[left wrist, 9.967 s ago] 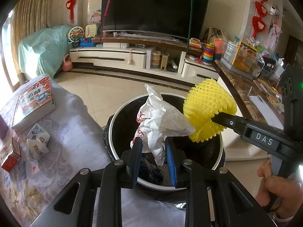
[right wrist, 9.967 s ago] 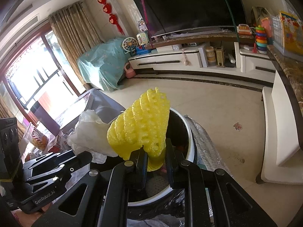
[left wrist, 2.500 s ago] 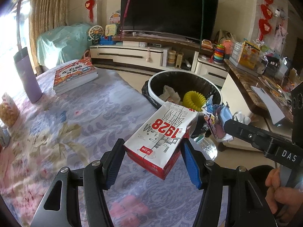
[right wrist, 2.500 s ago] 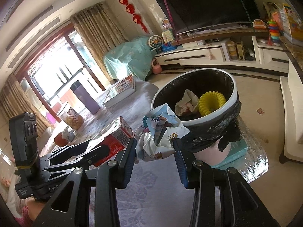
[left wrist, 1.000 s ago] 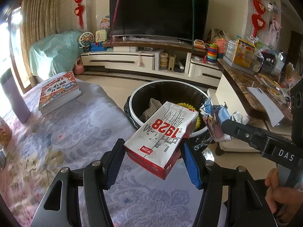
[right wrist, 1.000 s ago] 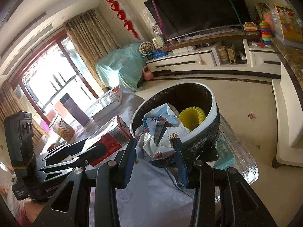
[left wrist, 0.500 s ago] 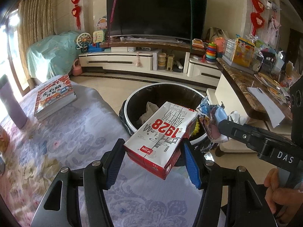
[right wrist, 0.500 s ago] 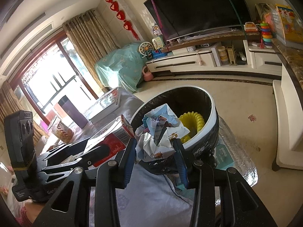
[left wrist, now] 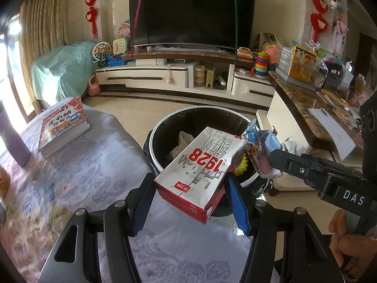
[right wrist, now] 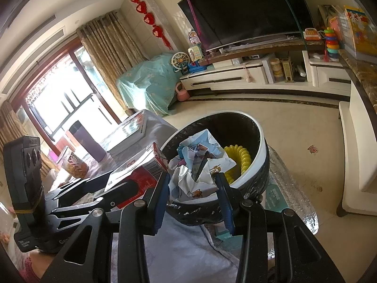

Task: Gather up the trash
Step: 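Lower the box and wrapper into the bin and open both tools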

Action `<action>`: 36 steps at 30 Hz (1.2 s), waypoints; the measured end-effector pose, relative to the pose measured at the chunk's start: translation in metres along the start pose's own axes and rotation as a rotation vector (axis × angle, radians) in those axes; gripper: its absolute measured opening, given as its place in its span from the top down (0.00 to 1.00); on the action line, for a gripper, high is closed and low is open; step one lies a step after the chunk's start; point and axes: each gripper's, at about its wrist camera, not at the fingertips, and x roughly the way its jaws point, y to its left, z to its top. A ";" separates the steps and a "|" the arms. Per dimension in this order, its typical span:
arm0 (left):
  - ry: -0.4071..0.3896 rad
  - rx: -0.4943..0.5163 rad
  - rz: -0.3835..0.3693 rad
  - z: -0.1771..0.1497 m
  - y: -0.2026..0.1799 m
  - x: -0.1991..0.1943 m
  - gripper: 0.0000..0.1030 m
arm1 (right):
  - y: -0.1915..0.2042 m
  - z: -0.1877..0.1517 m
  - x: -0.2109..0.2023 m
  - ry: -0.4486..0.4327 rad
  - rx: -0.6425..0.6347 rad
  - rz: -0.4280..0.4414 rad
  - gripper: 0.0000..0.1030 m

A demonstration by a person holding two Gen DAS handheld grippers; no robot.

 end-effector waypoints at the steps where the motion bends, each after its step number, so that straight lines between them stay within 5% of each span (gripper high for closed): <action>1: 0.000 -0.001 0.000 0.000 0.000 0.000 0.43 | -0.001 0.001 0.001 0.000 0.001 -0.001 0.61; 36: 0.024 -0.003 0.028 0.027 -0.001 0.034 0.43 | -0.017 0.033 0.024 0.022 -0.018 -0.044 0.61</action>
